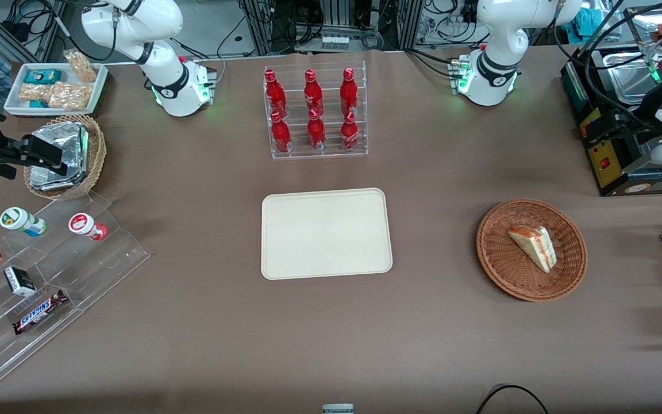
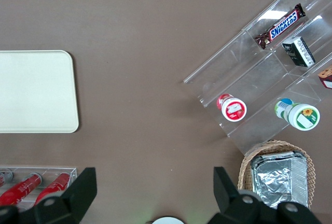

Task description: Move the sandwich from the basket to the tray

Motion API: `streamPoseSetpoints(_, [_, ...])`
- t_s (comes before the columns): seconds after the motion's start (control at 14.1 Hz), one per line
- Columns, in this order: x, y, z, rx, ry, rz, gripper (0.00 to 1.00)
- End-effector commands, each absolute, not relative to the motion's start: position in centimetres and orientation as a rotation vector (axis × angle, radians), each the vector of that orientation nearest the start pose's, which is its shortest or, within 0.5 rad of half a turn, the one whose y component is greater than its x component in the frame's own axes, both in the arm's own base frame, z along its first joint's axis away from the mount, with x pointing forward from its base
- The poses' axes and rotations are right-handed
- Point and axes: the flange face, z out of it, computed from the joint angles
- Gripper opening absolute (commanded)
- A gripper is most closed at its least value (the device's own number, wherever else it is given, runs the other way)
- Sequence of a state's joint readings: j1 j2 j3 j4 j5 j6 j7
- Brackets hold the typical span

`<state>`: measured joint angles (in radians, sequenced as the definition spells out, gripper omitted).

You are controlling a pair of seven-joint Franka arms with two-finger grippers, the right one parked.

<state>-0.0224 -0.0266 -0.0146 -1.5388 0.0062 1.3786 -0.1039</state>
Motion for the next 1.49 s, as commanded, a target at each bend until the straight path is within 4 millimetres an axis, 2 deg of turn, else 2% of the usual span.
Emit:
streamPoseSetpoints(0.0, [53.1,-1.8,64.0,-3.114,-0.089,0.161,1.00])
streamPoseSetpoints(0.92, [53.5,-1.7,63.3,-3.111,-0.100,0.168,1.00])
streamPoseSetpoints(1.2, [53.5,-1.5,60.5,-3.100,-0.102,0.250,1.00])
streamPoseSetpoints(1.42, [54.9,-1.5,55.0,-3.092,-0.110,0.302,1.00])
